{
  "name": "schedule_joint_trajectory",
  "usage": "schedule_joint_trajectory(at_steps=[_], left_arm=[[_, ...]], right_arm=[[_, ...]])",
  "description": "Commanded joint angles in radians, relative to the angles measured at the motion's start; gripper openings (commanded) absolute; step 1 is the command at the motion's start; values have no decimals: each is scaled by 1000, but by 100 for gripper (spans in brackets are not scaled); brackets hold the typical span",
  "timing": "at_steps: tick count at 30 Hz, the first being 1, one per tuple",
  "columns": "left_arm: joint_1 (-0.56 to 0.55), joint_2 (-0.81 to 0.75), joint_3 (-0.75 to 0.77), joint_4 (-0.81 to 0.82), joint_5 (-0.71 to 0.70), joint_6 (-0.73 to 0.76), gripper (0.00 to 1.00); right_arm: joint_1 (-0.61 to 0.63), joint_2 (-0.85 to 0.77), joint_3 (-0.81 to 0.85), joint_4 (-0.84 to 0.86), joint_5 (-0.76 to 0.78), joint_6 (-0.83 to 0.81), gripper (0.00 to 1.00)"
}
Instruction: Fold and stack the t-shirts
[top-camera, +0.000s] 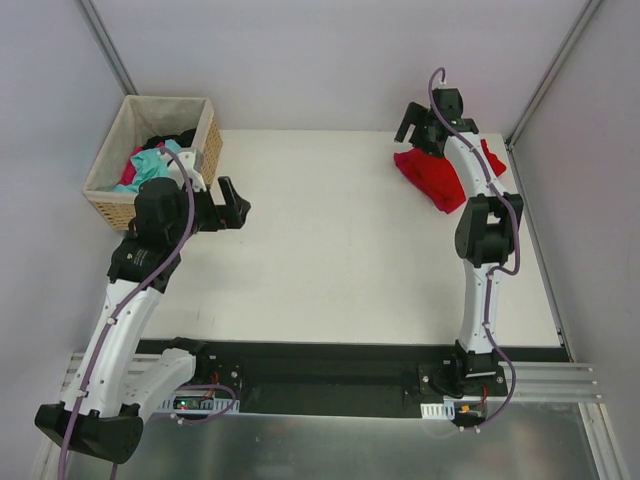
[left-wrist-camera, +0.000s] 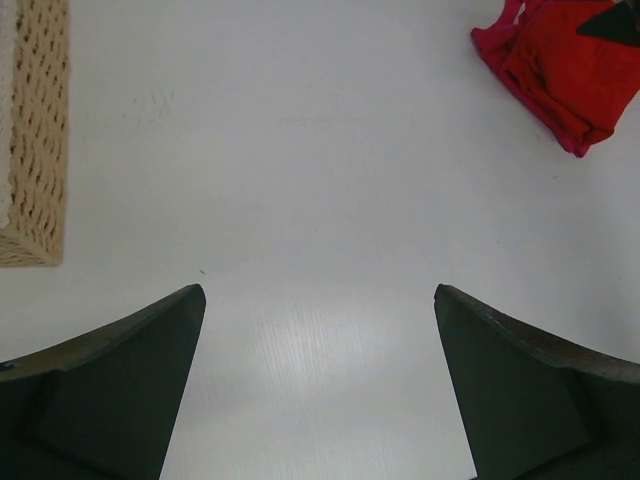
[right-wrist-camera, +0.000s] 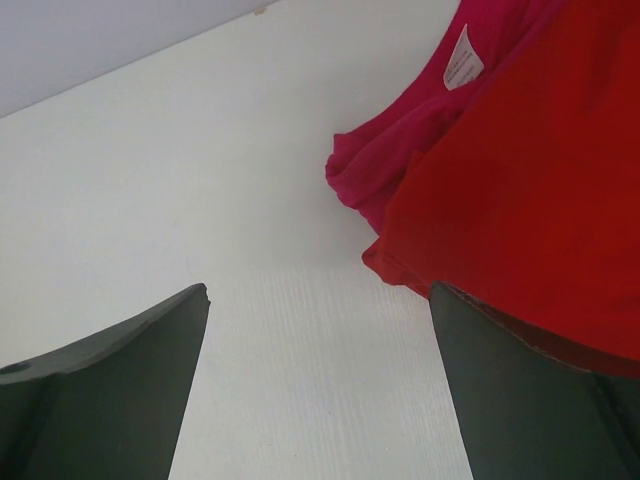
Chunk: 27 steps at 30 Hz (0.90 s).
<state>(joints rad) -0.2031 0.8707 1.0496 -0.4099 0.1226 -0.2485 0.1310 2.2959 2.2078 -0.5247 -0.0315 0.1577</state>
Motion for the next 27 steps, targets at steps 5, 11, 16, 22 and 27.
schedule_joint_trajectory(at_steps=[5, 11, 16, 22, 27], left_arm=[[-38, 210, 13, 124, 299, -115, 99], [-84, 266, -3, 226, 304, -149, 99], [-88, 254, -46, 246, 288, -161, 99], [-88, 232, -59, 243, 272, -143, 99], [-88, 235, -56, 243, 261, -135, 99]], right_arm=[[-2, -169, -149, 61, 25, -26, 97], [4, -269, -255, 61, 16, -33, 97], [13, -247, -298, 80, 24, -24, 97], [12, -176, -281, 89, 25, -21, 97], [-4, -136, -249, 97, 25, -29, 97]])
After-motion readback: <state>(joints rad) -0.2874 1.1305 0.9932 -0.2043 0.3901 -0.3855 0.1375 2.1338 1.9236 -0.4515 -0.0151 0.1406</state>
